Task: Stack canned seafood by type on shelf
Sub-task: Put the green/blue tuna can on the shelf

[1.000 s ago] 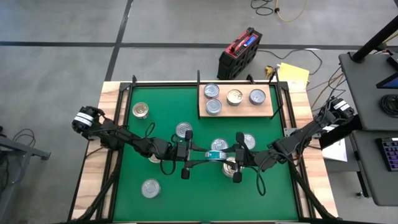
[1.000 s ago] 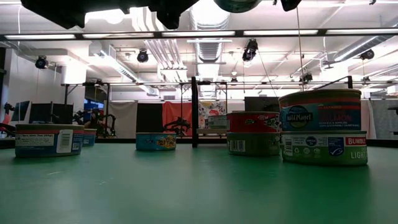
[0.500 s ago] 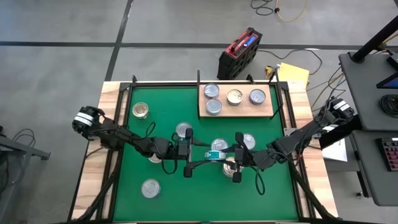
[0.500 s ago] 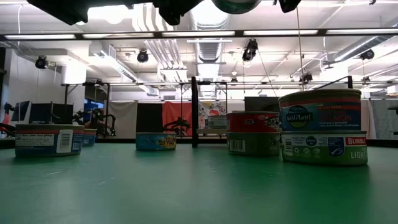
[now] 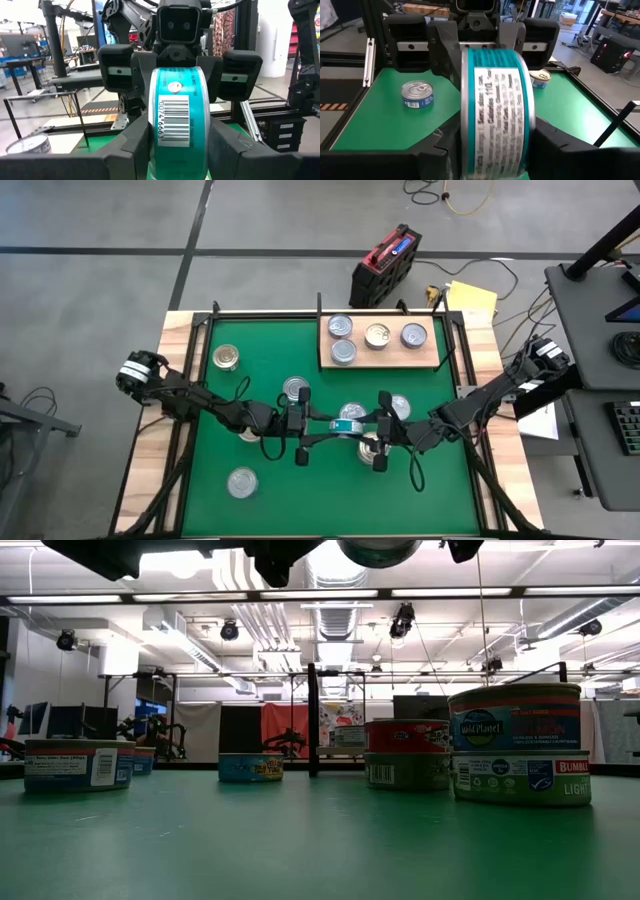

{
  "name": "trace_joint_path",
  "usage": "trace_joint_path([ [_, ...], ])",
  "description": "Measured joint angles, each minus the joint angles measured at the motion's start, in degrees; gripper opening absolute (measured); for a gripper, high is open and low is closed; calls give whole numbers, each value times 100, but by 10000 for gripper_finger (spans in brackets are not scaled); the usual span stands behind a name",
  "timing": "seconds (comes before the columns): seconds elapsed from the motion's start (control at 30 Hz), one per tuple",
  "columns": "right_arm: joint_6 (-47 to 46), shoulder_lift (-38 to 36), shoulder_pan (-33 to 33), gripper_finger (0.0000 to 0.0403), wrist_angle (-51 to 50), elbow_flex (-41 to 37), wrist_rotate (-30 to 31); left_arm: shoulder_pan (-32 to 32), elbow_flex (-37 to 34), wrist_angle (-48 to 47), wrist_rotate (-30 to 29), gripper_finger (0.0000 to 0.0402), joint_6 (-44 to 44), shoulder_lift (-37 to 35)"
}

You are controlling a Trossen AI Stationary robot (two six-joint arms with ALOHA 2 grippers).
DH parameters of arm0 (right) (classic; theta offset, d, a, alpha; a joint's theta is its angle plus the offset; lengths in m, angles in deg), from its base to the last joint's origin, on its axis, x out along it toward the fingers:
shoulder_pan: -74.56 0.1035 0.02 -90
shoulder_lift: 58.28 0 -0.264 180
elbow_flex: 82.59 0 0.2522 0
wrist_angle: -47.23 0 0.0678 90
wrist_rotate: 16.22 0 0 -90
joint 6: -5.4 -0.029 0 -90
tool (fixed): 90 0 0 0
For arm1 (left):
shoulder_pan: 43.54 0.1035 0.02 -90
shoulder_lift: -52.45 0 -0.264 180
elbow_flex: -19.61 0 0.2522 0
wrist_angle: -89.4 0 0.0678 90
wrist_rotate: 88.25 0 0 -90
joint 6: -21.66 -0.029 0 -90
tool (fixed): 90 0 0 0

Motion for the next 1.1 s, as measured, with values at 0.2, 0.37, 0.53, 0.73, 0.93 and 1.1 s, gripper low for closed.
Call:
trace_joint_path([
  [0.2, -3, -16, -2, 206, -8, 0, 53, 41, -64, 23, -122, 126, 526, 0],
  [0.37, 55, -155, -4, 258, -115, -2, 62, 97, -159, 68, -206, 126, 1113, 0],
  [0.53, 151, -642, 7, 294, -514, 0, 12, 245, -299, 126, -392, 126, 2243, 0],
  [0.73, 1191, -1139, 223, 305, -936, 0, 39, 528, -494, 135, -11, 126, 4573, -4],
  [0.93, 3418, -886, 669, 290, -949, 0, 100, 717, -557, 233, 735, 125, 6681, -2],
  [1.1, 5540, -320, 1063, 273, -743, 0, 1487, 703, -451, 506, 815, 125, 7416, -8],
])
